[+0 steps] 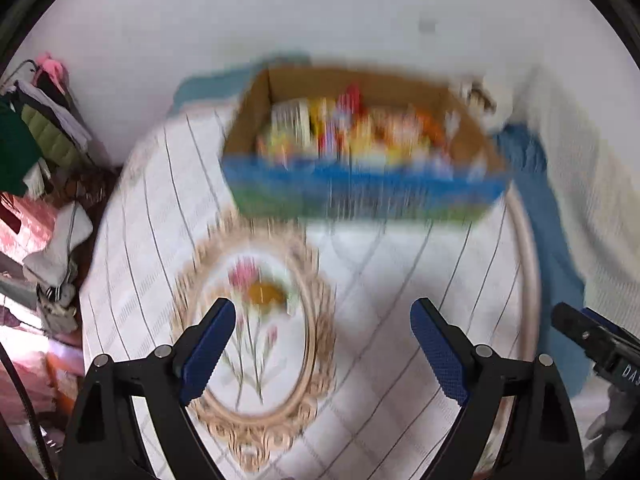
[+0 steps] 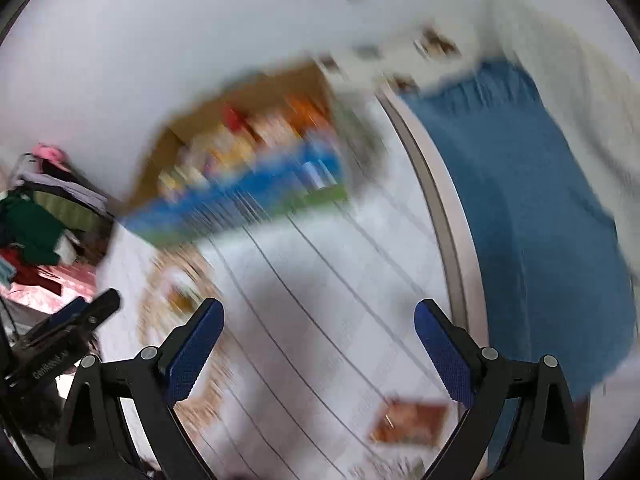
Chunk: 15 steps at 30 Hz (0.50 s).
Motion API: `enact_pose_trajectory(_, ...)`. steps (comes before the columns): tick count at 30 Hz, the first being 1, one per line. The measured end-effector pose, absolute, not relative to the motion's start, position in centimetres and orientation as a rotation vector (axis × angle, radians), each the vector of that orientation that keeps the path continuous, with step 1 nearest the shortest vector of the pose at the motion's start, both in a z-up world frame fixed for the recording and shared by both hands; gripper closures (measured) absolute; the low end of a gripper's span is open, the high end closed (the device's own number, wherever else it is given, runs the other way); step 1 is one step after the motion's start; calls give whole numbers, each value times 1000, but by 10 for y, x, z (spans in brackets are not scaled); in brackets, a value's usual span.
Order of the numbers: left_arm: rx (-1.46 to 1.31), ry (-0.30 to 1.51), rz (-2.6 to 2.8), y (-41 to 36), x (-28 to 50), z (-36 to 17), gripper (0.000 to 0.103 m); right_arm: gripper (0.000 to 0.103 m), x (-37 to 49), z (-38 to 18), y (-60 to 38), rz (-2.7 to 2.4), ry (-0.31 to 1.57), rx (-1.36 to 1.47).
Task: Organize snacks
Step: 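Lift both tools out of the box, then grasp the round yellow cake with the left gripper while the right grasps the brown pastry packet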
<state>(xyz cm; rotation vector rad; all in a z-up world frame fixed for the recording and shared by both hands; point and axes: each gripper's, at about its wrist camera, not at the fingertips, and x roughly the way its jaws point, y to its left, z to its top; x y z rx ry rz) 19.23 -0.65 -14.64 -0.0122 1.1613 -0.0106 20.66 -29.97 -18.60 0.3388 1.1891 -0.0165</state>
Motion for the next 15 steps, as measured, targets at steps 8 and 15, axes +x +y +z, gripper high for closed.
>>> enact_pose_trajectory(8,18,1441,-73,-28,153,-255,13,5,125,-329,-359,-141,1532,649)
enact_pose_trajectory(15,-4,1521,-112,-36,140,-278,13,5,100,-376,-387,-210,1501,930)
